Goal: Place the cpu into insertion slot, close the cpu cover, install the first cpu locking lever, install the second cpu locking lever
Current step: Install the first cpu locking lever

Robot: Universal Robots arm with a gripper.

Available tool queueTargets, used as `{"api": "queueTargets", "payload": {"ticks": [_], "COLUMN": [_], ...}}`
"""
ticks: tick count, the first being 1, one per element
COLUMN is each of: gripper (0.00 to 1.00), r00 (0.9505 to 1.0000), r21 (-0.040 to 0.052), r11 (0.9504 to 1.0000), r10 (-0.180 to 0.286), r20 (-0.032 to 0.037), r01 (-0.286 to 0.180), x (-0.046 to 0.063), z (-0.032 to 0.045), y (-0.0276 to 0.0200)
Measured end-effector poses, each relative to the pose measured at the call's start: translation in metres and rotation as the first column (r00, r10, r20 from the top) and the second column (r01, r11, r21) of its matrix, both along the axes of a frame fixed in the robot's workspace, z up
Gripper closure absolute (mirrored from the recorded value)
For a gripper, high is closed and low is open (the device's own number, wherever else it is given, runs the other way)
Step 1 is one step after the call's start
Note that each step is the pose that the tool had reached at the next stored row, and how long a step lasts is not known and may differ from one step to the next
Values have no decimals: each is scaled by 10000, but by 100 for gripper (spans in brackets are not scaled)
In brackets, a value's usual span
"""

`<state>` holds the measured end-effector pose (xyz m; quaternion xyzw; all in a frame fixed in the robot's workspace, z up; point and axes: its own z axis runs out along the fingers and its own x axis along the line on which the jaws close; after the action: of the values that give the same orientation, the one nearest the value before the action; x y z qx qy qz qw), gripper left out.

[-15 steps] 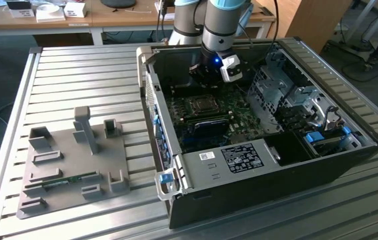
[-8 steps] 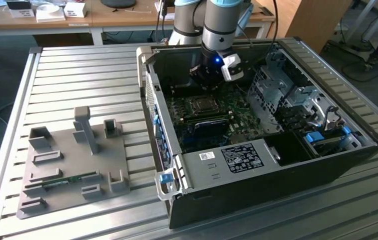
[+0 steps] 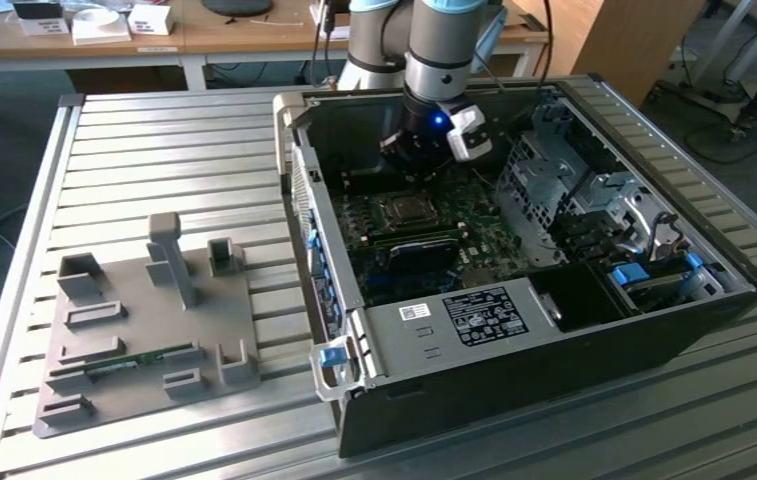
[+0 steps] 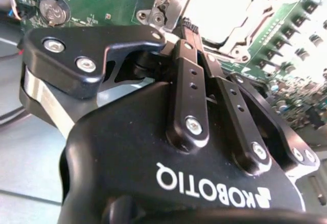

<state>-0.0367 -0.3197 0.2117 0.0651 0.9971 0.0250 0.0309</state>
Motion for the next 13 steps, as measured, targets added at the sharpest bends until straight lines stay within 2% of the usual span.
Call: {"api": "queueTargets", "payload": {"ticks": [2,6,9,10,13], "gripper": [89,89,89,89,89], "r00": [9998,9988,9977,9973,9970], "r21": [-87,-350,-495,-524,-534], "r11": [9998,9982,9965,9959,9956], "r10": [180,481,671,733,771], "r20": [-20,-76,-104,-107,-109], "r01": [-180,-483,-676,-738,-775], "x": [-1,-3,-7,-10,-11], "z": [0,0,-1,-1,0], "y": [0,0,0,0,-1]}}
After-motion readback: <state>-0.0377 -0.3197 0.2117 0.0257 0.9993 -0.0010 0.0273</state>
